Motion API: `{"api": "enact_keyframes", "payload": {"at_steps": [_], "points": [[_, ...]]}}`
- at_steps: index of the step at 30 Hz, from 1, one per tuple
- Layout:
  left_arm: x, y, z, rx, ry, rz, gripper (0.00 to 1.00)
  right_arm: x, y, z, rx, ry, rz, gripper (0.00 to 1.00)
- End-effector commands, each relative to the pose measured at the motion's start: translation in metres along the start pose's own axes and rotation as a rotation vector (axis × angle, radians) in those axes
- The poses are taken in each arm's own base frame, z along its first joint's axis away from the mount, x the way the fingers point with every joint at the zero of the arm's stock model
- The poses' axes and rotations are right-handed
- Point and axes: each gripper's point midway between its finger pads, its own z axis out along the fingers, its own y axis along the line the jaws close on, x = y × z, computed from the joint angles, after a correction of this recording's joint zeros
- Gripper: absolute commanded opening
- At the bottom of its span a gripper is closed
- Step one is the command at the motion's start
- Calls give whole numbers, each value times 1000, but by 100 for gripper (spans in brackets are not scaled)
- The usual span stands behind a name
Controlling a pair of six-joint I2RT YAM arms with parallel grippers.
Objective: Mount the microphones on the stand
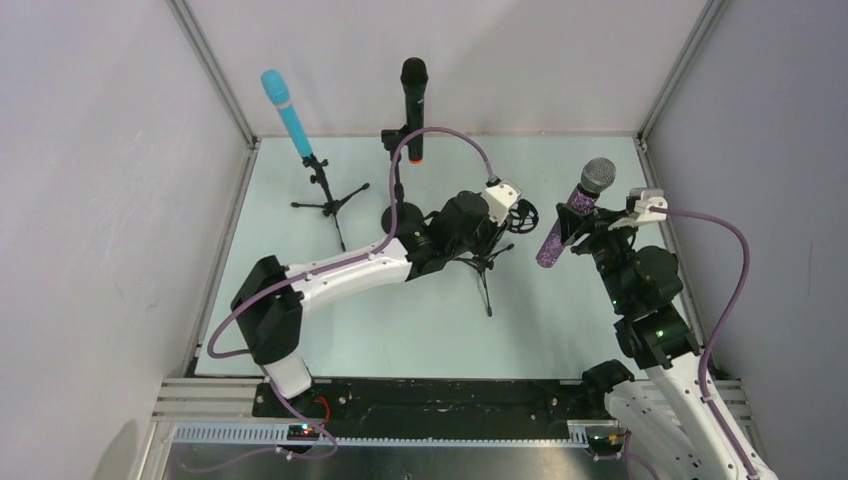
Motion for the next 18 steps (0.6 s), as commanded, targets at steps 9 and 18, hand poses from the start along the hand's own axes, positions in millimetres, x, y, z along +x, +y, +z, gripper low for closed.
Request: {"api": "enact_keyframes", "payload": {"at_steps": [9,18], "points": [[-37,-7,-27,32,-110,-11,72,-25,10,3,-39,-88,23,0],[-66,-5,-47,35,-202,-39,94,-24,9,1,-36,-82,18,0]]}}
